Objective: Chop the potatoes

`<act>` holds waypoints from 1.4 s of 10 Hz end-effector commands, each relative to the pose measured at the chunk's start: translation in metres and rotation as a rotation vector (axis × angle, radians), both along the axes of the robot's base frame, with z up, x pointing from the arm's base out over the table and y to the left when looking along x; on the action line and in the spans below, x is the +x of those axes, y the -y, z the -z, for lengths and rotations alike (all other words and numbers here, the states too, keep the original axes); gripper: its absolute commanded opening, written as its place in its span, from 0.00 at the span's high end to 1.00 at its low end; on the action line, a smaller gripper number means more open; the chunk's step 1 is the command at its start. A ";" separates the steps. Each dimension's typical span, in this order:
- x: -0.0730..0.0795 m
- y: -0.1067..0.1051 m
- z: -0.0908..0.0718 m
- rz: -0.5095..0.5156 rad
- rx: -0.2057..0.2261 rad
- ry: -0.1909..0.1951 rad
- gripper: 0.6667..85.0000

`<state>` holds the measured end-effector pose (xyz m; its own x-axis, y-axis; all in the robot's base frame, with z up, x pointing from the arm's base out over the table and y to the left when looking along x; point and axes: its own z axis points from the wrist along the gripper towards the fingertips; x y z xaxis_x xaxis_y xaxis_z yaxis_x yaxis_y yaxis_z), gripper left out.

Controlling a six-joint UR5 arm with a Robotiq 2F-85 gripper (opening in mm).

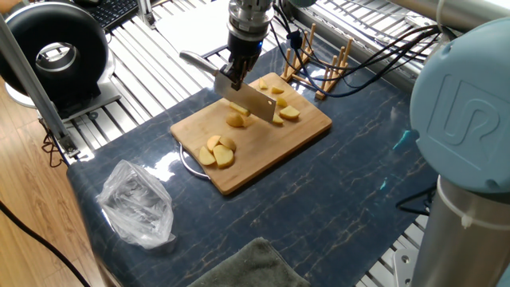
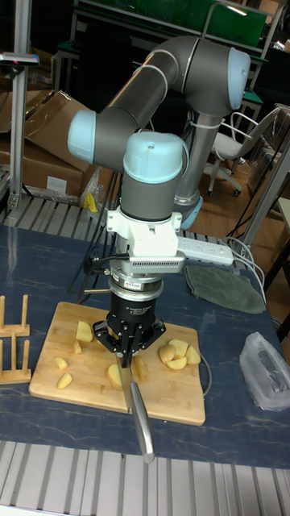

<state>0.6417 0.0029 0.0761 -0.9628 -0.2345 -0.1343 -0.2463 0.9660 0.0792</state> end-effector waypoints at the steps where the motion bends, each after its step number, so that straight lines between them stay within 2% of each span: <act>1: 0.000 0.000 0.002 -0.002 0.011 0.008 1.00; 5: -0.015 0.007 0.012 -0.037 -0.009 -0.009 1.00; 12: -0.022 0.003 0.003 -0.029 -0.009 -0.033 1.00; 14: -0.023 -0.001 -0.005 -0.018 -0.011 -0.043 1.00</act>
<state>0.6198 -0.0015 0.0728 -0.9583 -0.2695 -0.0945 -0.2763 0.9587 0.0678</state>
